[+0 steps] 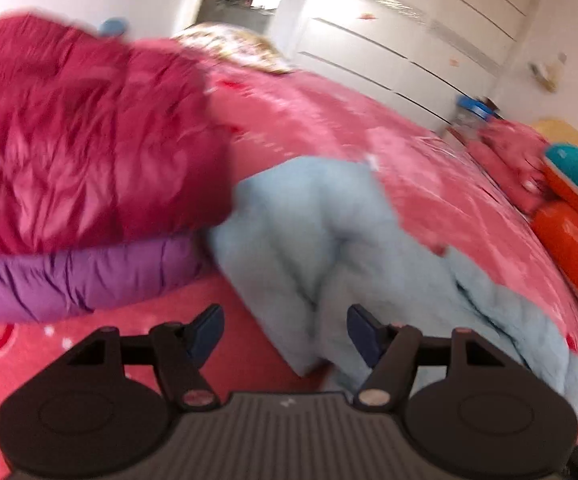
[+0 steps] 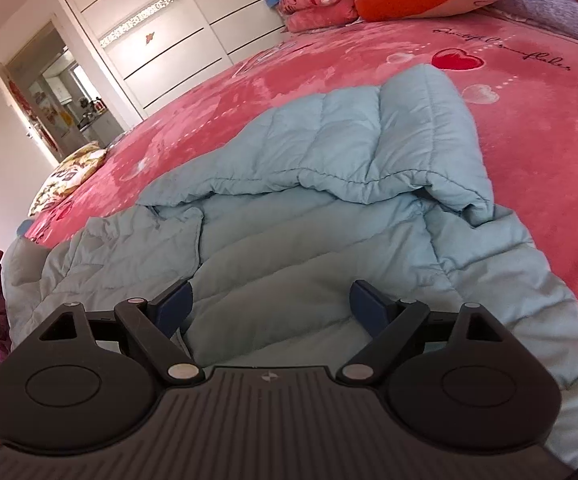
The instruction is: Fold large clothes
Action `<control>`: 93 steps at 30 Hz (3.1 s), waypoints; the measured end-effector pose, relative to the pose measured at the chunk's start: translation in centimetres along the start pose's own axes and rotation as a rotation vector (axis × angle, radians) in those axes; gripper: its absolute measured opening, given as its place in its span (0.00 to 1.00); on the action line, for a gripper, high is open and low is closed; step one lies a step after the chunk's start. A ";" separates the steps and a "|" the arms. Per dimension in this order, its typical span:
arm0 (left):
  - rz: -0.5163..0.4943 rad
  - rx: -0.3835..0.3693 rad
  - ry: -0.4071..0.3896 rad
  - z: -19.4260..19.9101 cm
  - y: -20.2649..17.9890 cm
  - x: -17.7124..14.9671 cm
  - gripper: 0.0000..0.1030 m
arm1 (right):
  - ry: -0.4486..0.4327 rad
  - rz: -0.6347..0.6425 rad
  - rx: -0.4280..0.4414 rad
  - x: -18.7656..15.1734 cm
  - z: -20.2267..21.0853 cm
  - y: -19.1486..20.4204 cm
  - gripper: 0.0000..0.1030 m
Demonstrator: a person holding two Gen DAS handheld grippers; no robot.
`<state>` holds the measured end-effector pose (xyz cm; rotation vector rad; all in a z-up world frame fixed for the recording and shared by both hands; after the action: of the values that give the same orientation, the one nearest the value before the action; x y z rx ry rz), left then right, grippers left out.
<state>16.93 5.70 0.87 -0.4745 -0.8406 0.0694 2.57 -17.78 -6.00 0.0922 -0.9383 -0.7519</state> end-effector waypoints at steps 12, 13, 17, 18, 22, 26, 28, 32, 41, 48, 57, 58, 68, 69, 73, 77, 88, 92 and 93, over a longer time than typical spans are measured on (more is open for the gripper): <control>-0.006 0.092 -0.056 -6.0 0.0 -0.3 0.49 | 0.034 -0.060 0.042 0.2 -0.3 -0.5 1.00; -0.006 0.084 -0.055 -6.1 -0.1 -0.3 0.43 | 0.036 -0.067 0.044 0.2 -0.3 -0.5 1.00; -0.090 0.061 -0.074 -5.9 -2.3 0.7 0.17 | 0.036 -0.085 0.048 0.2 -0.2 -0.6 1.00; -0.130 0.045 -0.088 -5.5 -3.4 1.2 0.14 | 0.034 -0.091 0.049 0.2 -0.1 -0.6 1.00; -0.301 -0.071 -0.165 -3.4 -9.4 2.6 0.11 | 0.016 -0.137 0.044 0.4 0.3 -1.2 1.00; -0.508 -0.265 -0.160 -0.7 -17.1 0.7 0.11 | -0.026 -0.216 0.021 1.0 1.0 -2.8 1.00; -0.601 -0.358 -0.111 0.3 -20.1 -1.7 0.11 | -0.060 -0.262 -0.002 1.5 1.6 -4.0 1.00; -0.704 -0.458 0.046 0.8 -22.6 -6.9 0.13 | -0.106 -0.350 -0.064 2.0 2.5 -6.5 1.00; -0.688 -0.526 0.175 5.0 -20.4 -9.3 0.68 | -0.112 -0.412 -0.065 1.9 3.3 -7.7 1.00; -0.301 -0.395 0.190 0.2 -14.7 -3.8 0.75 | -0.124 -0.413 -0.058 2.0 3.7 -7.4 1.00; 0.191 -0.427 0.271 -8.7 -10.8 -3.0 0.73 | -0.098 -0.381 -0.036 2.3 2.8 -6.8 1.00; 0.210 -0.431 0.273 -9.2 -10.8 -3.0 0.73 | -0.095 -0.379 -0.035 2.3 2.7 -6.8 1.00; 0.236 -0.384 0.209 -9.6 -11.0 -1.8 0.18 | -0.072 -0.340 -0.021 2.2 2.2 -6.1 1.00; 0.221 -0.375 0.188 -9.1 -10.8 -1.3 0.12 | -0.070 -0.334 -0.018 2.1 2.2 -6.0 1.00; 0.165 -0.344 0.081 -6.7 -10.2 1.7 0.07 | -0.052 -0.307 -0.011 1.9 1.8 -5.6 1.00; 0.083 -0.286 -0.033 -3.5 -9.1 6.0 0.04 | -0.047 -0.292 -0.013 1.9 1.7 -5.5 1.00; -0.112 -0.068 -0.327 8.5 -2.8 16.6 0.04 | -0.032 -0.224 -0.025 1.9 1.0 -5.1 1.00; -0.227 0.084 -0.392 11.1 -0.3 17.9 0.04 | -0.026 -0.200 -0.026 1.8 0.8 -4.9 1.00; -0.245 0.113 -0.397 11.5 0.3 18.0 0.04 | -0.025 -0.194 -0.027 1.8 0.7 -4.8 1.00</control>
<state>20.62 14.70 19.85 -0.2499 -1.2716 -0.0160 0.02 -22.32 -6.14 0.1523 -0.9511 -0.9465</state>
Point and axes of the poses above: each gripper's, at about its wrist camera, not at the fingertips, and z roughly against the way its jaws point, y to its left, x to its top, the point moved 9 cm from there along -z, roughly the way its jaws point, and after that the axes turned 9 degrees about -x, right-handed, at the moved point
